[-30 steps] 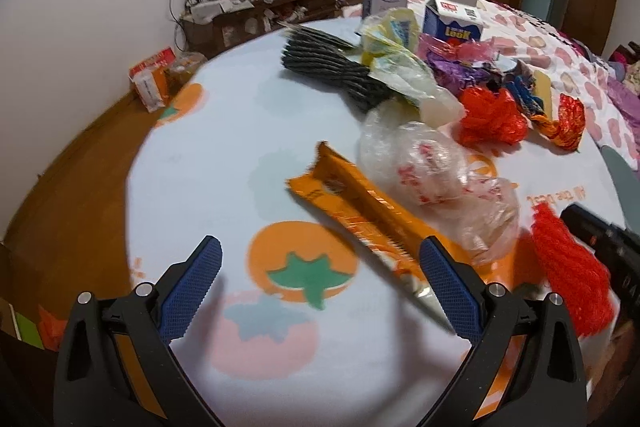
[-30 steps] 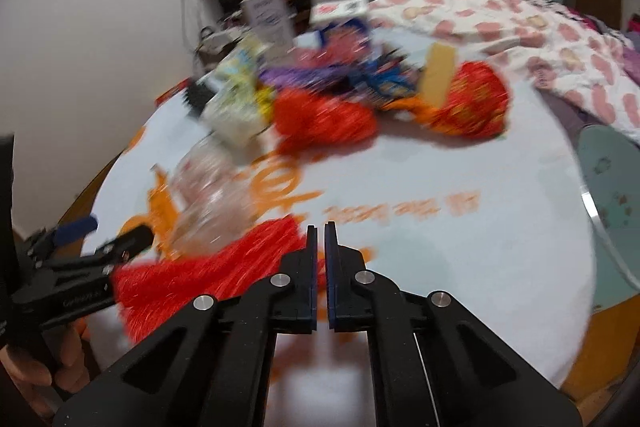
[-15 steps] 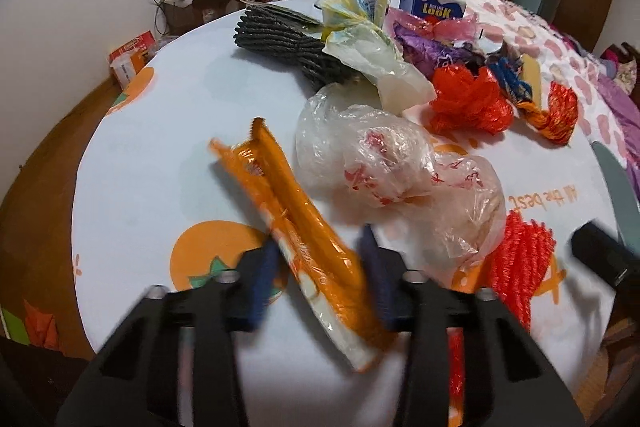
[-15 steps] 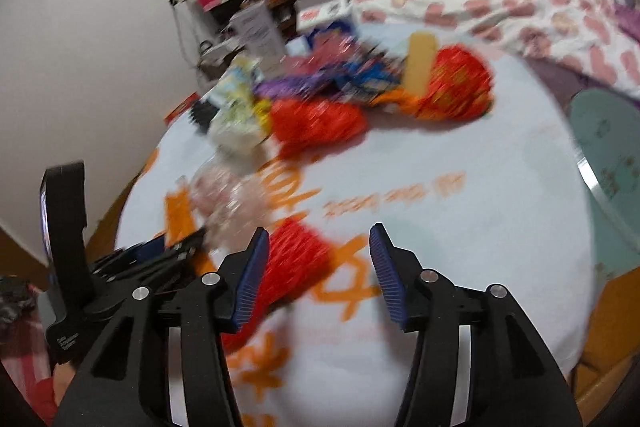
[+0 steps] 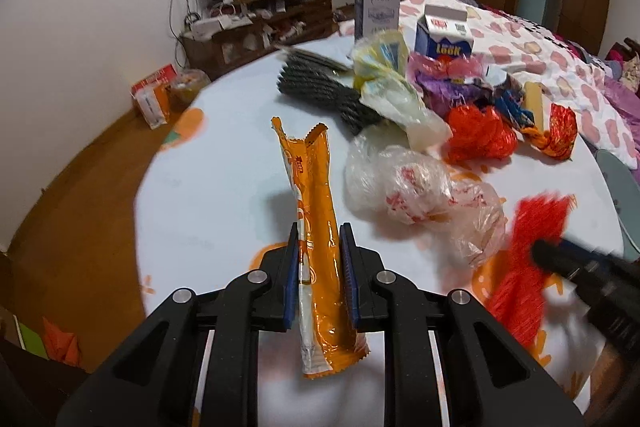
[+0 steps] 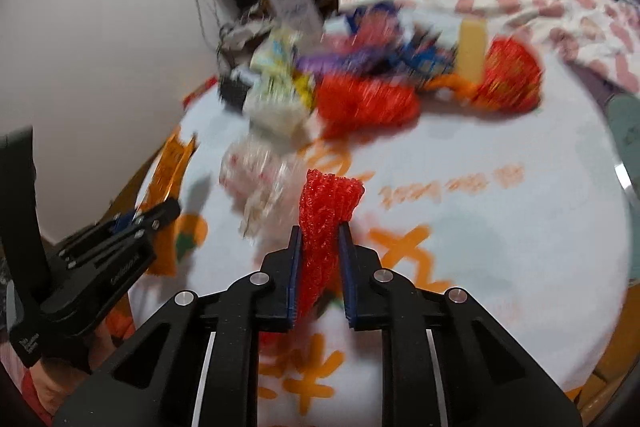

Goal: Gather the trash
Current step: 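Carry wrapper and red net over the blue bin and open both tools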

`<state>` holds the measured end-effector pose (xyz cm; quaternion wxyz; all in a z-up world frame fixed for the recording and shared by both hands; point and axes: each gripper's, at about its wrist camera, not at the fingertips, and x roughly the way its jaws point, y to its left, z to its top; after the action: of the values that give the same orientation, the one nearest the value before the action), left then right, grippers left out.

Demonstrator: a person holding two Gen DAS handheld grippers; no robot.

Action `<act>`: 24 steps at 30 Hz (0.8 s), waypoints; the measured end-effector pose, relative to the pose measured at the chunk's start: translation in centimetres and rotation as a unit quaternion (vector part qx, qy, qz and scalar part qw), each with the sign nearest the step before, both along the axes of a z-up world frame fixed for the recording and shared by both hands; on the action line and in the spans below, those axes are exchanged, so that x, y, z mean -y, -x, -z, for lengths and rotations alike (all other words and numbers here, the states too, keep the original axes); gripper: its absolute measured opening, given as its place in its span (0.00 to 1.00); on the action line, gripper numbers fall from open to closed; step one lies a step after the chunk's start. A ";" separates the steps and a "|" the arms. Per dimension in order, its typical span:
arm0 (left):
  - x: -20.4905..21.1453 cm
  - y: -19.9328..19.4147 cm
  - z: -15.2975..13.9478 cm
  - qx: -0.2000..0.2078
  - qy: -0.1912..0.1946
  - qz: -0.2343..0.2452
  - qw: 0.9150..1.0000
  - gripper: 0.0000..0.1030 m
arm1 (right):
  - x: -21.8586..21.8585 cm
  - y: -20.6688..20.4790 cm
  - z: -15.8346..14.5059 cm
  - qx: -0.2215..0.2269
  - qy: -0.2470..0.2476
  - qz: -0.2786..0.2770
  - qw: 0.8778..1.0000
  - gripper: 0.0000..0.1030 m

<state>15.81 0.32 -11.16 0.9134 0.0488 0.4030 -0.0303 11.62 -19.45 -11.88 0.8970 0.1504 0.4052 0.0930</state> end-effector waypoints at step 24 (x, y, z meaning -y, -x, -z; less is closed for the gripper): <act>14.1 -0.8 -5.5 0.050 0.034 0.171 0.983 0.18 | 14.5 2.4 -5.8 0.096 0.111 0.174 0.974 0.18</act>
<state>16.63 -13.74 -5.63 0.9149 0.0875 0.3412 -0.1973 9.27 -33.95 -6.13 0.9452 0.1088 0.2925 -0.0957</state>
